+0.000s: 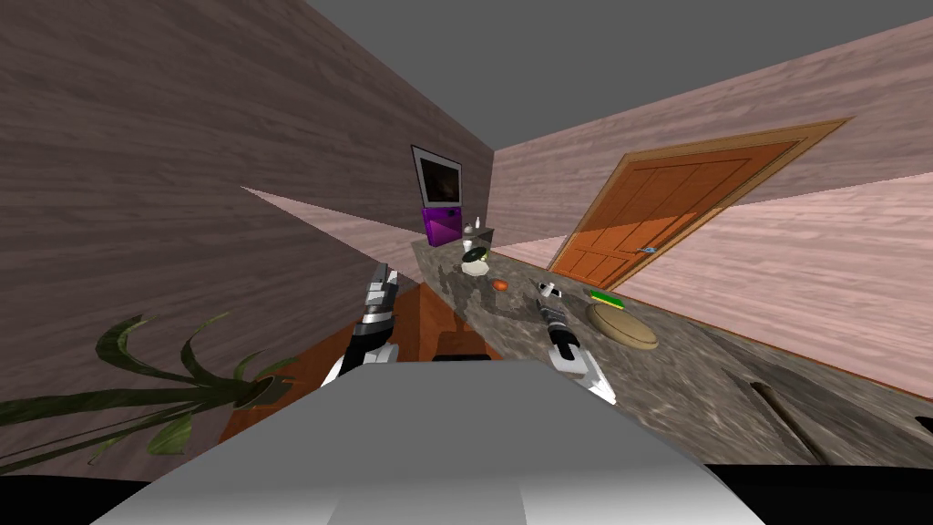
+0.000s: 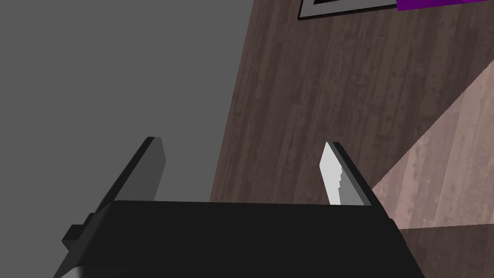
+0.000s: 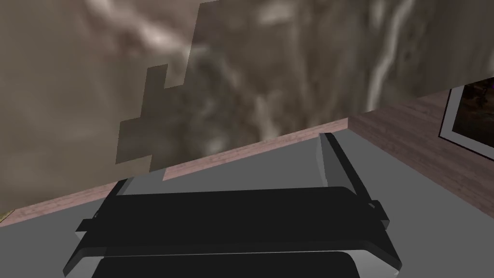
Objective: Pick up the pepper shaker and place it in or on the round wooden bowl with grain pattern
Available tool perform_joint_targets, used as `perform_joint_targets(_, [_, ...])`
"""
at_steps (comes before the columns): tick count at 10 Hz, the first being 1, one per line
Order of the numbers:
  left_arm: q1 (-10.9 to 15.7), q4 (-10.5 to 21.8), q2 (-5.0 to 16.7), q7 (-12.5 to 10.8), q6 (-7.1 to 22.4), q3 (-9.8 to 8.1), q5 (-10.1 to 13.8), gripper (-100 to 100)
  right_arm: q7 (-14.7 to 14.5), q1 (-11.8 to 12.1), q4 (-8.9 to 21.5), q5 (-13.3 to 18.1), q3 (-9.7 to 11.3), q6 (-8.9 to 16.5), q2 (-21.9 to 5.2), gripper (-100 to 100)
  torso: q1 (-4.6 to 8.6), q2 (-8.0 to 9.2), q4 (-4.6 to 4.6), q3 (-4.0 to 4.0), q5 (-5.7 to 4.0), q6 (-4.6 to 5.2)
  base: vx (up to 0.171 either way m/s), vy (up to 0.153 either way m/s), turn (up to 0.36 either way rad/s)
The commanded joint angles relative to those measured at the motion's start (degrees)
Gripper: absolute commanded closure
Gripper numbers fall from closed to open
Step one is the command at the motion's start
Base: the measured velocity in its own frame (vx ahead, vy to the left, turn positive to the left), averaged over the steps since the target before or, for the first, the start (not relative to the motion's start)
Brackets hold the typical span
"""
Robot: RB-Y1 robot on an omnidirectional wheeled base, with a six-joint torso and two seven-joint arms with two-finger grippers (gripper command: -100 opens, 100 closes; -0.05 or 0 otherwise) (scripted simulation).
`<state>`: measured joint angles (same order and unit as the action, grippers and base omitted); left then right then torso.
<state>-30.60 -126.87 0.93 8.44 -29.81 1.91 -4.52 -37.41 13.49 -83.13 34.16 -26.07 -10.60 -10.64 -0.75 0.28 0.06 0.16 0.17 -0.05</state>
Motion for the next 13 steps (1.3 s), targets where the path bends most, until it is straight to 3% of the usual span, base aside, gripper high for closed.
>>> perform_joint_targets(1, [0.0, 0.0, 0.0, 0.0, 0.0, 0.0, 0.0, 0, -0.2, -0.3, 0.9, -1.2, -1.8, 0.1, 0.9, -100, 0.0, 0.0, 0.0, 0.0, 0.0, 0.0, -0.058, 0.148, 0.086])
perform_joint_targets(2, [0.0, 0.0, 0.0, 0.0, 0.0, 0.0, 0.0, 0, -1.2, -0.2, 1.7, -2.0, -2.8, 0.0, 1.6, -100, 0.13, -0.06, -0.01, -0.03, -0.03, 0.0, -0.025, 0.107, 0.094])
perform_joint_targets(3, [0.0, 0.0, 0.0, 0.0, 0.0, -0.01, 0.0, 0, -2.6, -0.8, 3.0, -1.2, -2.4, -0.9, 1.5, -100, 0.3, -0.17, -0.03, -0.09, -0.06, 0.0, 0.046, -0.052, -0.014])
perform_joint_targets(6, [0.0, 0.0, 0.0, 0.0, 0.0, -0.04, 0.0, 0, -4.6, -2.6, 5.1, 1.5, -0.3, -3.1, 0.8, -100, 1.5, -0.59, -0.13, -0.34, -0.32, 0.02, 0.085, -0.193, -0.06])
perform_joint_targets(10, [0.0, 0.0, 0.0, 0.0, 0.0, -0.04, 0.0, 0, -6.4, -4.7, 6.9, 4.6, 2.0, -5.2, -0.4, -100, 1.43, -0.64, -0.14, -0.37, -0.31, 0.01, 0.082, -0.177, -0.053])
perform_joint_targets(12, [0.0, 0.0, 0.0, 0.0, 0.0, -0.04, 0.0, 0, -6.4, -4.8, 6.9, 4.7, 2.0, -5.1, -0.4, -100, 1.33, -0.67, -0.15, -0.39, -0.29, 0.02, 0.057, -0.089, -0.018])
perform_joint_targets(13, [0.0, 0.0, 0.0, 0.0, 0.0, -0.03, 0.0, 0, -6.5, -4.9, 6.9, 4.7, 2.0, -5.2, -0.5, 0, 0.98, -0.42, -0.11, -0.26, -0.23, 0.01, 0.0, 0.0, 0.0])
